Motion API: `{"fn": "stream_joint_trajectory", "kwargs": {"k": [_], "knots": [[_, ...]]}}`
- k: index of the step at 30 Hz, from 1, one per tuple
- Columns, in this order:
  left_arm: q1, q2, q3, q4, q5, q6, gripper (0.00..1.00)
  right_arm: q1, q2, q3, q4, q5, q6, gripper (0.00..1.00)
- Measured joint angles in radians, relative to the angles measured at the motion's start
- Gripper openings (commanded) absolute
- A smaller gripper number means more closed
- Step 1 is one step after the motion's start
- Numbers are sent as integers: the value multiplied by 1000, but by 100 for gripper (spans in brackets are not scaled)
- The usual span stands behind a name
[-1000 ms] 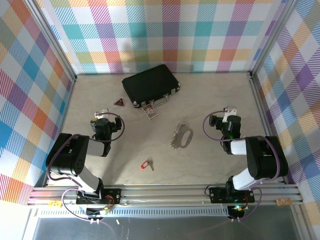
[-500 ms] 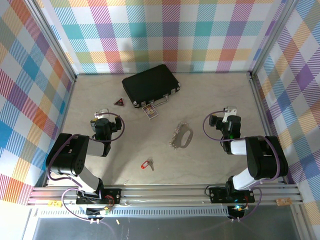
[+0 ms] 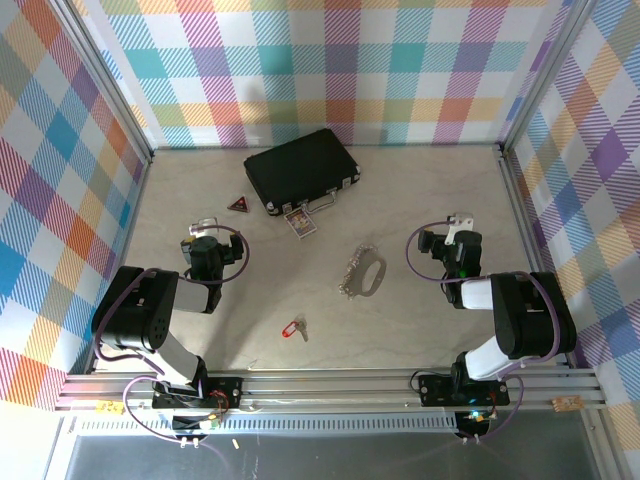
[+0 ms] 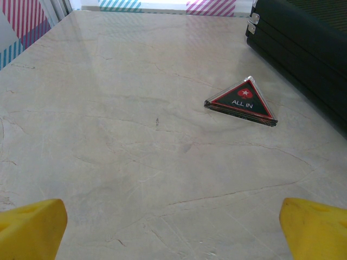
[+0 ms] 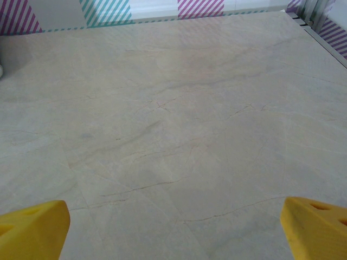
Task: Put the keys on the keyring
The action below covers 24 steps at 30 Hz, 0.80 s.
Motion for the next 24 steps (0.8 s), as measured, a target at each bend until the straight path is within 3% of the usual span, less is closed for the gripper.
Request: {"fn": "stream_joint_trajectory", "kwargs": {"k": [24], "knots": [[0,0,0,0,0,0,100,0,0,0,0,0,0,99]]}}
